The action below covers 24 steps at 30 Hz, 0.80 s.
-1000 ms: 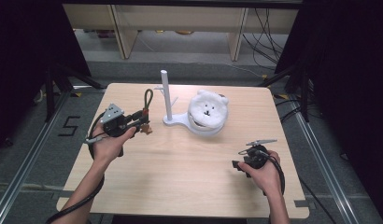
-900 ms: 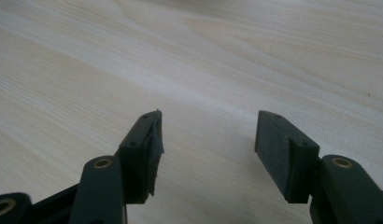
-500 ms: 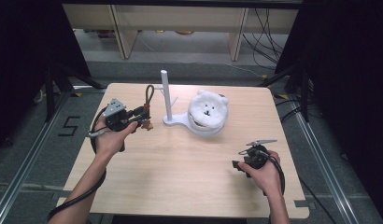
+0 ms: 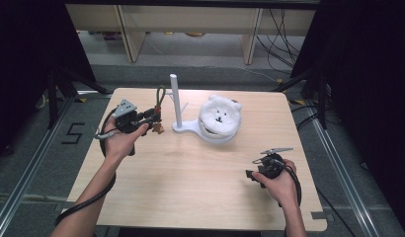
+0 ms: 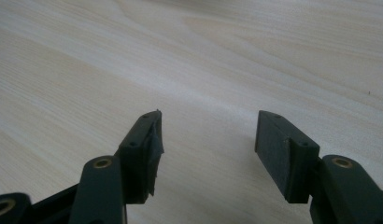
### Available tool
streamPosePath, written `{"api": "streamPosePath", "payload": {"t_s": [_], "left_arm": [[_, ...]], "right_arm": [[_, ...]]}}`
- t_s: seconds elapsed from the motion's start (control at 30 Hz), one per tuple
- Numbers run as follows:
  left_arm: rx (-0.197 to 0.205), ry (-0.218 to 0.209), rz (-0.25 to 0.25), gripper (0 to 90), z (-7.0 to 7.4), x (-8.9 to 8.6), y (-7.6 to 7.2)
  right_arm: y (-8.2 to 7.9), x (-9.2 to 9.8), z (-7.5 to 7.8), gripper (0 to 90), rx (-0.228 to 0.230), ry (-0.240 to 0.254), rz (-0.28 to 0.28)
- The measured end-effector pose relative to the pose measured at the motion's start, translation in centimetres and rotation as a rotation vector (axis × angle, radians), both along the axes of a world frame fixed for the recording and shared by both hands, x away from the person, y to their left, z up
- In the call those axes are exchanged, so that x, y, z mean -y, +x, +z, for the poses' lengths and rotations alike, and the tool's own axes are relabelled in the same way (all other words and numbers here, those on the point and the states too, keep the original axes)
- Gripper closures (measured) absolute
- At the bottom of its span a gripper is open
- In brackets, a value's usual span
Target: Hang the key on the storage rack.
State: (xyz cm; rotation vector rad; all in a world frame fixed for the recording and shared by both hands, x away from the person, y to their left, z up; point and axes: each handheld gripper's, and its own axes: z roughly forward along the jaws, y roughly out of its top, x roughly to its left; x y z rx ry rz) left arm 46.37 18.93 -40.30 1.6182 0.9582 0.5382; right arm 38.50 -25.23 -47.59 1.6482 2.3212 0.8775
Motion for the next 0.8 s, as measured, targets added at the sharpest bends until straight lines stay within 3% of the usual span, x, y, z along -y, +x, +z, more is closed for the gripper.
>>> {"api": "streamPosePath", "payload": {"t_s": [0.1,0.17,0.2,0.37,0.8], "left_arm": [[-0.006,-0.003,0.002,67.6,-0.1,0.1,0.2],[-0.007,-0.003,0.002,67.6,-0.1,0.1,0.3],[-0.012,-0.003,0.003,67.6,-0.2,0.2,0.4],[-0.020,-0.008,0.005,67.6,-0.3,0.4,0.8],[-0.053,-0.018,0.027,67.5,-1.3,0.5,1.7]], "right_arm": [[0.0,-0.1,0.0,42.4,0.000,0.002,-0.004],[0.1,0.1,-0.1,42.4,-0.001,-0.022,0.022],[0.1,0.0,-0.2,42.4,0.009,-0.004,0.017],[0.1,0.2,0.0,42.4,-0.004,-0.014,0.026],[0.0,0.0,-0.2,42.4,0.000,0.008,-0.011]]}}
